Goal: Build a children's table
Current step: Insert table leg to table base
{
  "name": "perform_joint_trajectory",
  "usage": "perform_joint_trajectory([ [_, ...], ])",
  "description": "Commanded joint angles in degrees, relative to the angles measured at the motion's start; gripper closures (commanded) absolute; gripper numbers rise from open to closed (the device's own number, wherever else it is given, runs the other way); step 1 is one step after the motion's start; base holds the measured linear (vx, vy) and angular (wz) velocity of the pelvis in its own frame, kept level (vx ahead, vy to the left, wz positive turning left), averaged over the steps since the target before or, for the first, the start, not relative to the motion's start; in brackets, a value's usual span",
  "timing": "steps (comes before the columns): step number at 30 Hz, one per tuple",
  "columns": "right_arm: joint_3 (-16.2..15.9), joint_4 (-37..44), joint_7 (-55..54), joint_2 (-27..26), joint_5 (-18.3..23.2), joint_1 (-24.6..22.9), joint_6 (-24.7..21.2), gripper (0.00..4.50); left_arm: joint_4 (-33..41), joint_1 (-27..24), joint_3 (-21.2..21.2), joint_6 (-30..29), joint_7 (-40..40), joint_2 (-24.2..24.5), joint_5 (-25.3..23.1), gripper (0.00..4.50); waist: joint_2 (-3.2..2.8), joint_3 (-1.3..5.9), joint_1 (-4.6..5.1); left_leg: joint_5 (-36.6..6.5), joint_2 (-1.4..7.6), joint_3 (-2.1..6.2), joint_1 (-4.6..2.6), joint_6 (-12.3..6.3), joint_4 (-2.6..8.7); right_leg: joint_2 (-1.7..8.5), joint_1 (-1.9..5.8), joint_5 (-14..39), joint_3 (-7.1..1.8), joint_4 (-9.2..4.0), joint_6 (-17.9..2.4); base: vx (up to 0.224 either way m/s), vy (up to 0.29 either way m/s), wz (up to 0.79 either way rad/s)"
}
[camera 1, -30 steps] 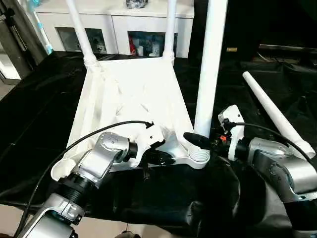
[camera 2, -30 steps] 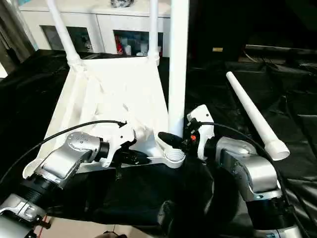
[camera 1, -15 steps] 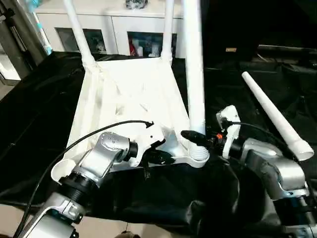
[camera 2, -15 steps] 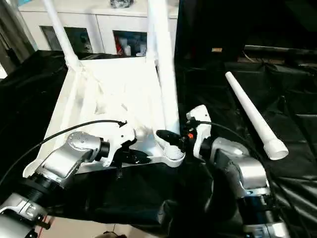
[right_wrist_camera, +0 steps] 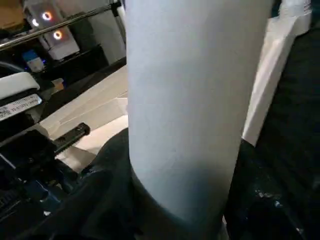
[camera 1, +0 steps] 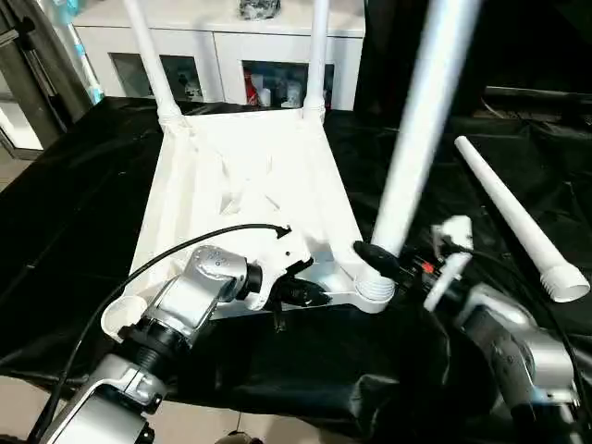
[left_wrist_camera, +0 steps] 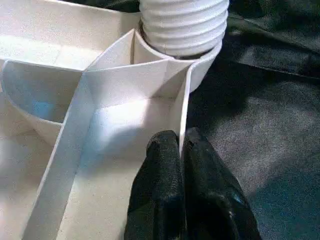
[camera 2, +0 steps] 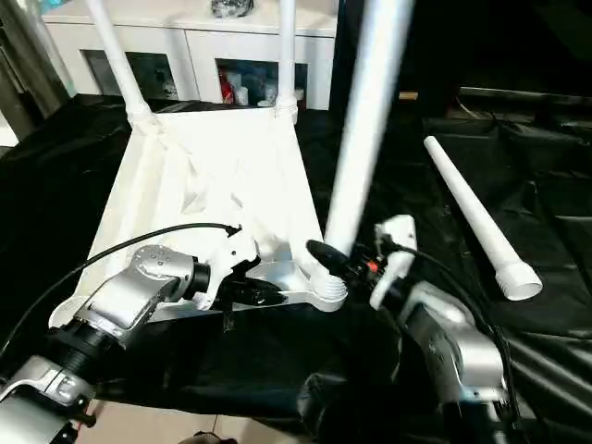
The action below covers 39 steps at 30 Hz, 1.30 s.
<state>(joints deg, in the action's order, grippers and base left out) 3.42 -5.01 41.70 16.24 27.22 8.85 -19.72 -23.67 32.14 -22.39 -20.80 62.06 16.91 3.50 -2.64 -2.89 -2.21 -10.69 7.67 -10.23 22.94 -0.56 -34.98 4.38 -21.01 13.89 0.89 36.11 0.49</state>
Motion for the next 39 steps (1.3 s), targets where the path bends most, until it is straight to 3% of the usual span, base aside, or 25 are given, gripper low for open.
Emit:
perform_joint_trajectory([
  [1, 0.3, -3.9, -1.1, 0.8, -2.7, -3.6, -0.7, 2.59, -1.0, 2.6, 4.5, 0.6, -4.0, 1.2, 0.2, 4.50, 0.44, 3.42, -0.35, -9.8, 5.16, 2.10, -1.55, -3.37, 4.51, 4.68, 1.80, -0.9, -1.71, -4.20, -17.5, 0.000, 0.000, 0.00],
  [3, 0.8, -4.0, -1.3, 0.6, -2.6, -4.1, 0.0, 2.59, -1.3, 2.7, 4.4, 0.8, -3.9, 1.3, 0.1, 4.50, 0.14, 3.40, -0.29, -11.2, 5.17, 2.21, -1.63, -2.78, 4.68, 4.66, 1.74, 1.1, -1.73, -4.36, -17.1, 0.000, 0.000, 0.00],
  [7, 2.2, -4.4, -1.9, 0.1, -1.8, -4.8, 1.3, 2.59, -2.1, 3.2, 4.5, 1.1, -3.8, 1.2, 0.0, 4.50, 0.19, 3.35, -0.10, -12.4, 5.21, 2.34, -1.51, -2.28, 4.95, 4.63, 1.77, 1.8, -1.70, -4.44, -16.8, 0.000, 0.000, 0.00],
  [15, 2.2, -3.3, -2.2, 0.3, -1.5, -6.1, 2.1, 2.59, -3.5, 3.9, 4.3, 1.8, -3.8, 0.9, 0.0, 4.50, 0.09, 3.18, 0.00, -14.9, 5.26, 2.37, -1.67, -1.21, 5.25, 4.61, 1.37, 4.7, -1.87, -4.84, -16.2, 0.000, 0.000, 0.00],
  [19, -1.0, -1.6, -2.2, 2.2, -4.9, -5.4, 1.6, 2.59, -3.3, 4.0, 4.0, 3.1, -2.7, 1.0, 0.4, 4.50, 0.23, 3.10, -0.02, -14.8, 5.20, 2.32, -1.64, -1.20, 5.25, 4.61, 1.37, 5.2, -1.90, -4.98, -15.7, 0.000, 0.000, 0.00],
  [20, -3.4, -0.7, -1.9, 3.3, -6.7, -3.8, 0.5, 2.59, -2.7, 3.9, 3.6, 3.8, -1.5, 1.3, 0.5, 4.50, 0.40, 3.04, 0.11, -14.7, 5.27, 2.36, -1.68, -1.12, 5.31, 4.58, 1.29, 5.6, -1.92, -4.96, -15.5, 0.000, 0.000, 0.00],
  [24, -7.3, -0.8, -0.8, 4.8, -9.2, -0.6, -1.4, 2.59, -1.5, 3.5, 2.8, 4.0, 0.2, 1.6, 0.7, 4.50, 0.57, 2.87, 0.46, -14.5, 5.07, 2.39, -1.32, -1.34, 5.32, 4.63, 1.47, 7.1, -1.89, -4.99, -15.1, 0.000, 0.000, 0.00],
  [26, -9.8, -1.3, 0.8, 5.6, -10.4, 1.1, -2.6, 2.59, -1.1, 3.3, 2.4, 3.7, 0.5, 1.8, 0.6, 4.50, 0.76, 2.83, 0.53, -15.3, 5.18, 2.26, -1.61, -1.07, 5.27, 4.60, 1.16, 8.4, -1.99, -5.21, -14.9, 0.000, 0.000, 0.00],
  [30, -13.9, -4.2, 4.0, 6.9, -12.4, 4.0, -3.7, 2.59, -1.0, 3.3, 1.8, 3.5, 1.5, 2.2, 0.4, 4.50, 0.83, 2.80, 0.73, -14.1, 5.17, 2.21, -1.50, -1.41, 5.24, 4.59, 1.23, 7.2, -2.00, -5.07, -15.3, 0.000, 0.000, 0.00],
  [35, -16.2, -7.4, 7.4, 8.2, -13.5, 5.8, -2.8, 2.59, -1.0, 3.4, 1.4, 3.7, 1.9, 2.3, 0.3, 4.50, 1.11, 2.68, 1.03, -15.9, 5.30, 2.17, -1.75, -0.83, 5.34, 4.64, 1.06, 10.2, -2.09, -5.37, -15.3, 0.000, 0.000, 0.00],
  [39, -17.0, -10.9, 10.7, 8.9, -14.4, 6.6, -0.2, 2.59, -1.1, 3.4, 1.1, 4.3, 2.3, 2.4, 0.3, 4.50, 1.23, 2.69, 1.18, -16.8, 5.44, 2.24, -1.85, -0.37, 5.57, 4.56, 1.02, 9.0, -2.10, -5.35, -15.6, 0.000, 0.000, 0.00],
])
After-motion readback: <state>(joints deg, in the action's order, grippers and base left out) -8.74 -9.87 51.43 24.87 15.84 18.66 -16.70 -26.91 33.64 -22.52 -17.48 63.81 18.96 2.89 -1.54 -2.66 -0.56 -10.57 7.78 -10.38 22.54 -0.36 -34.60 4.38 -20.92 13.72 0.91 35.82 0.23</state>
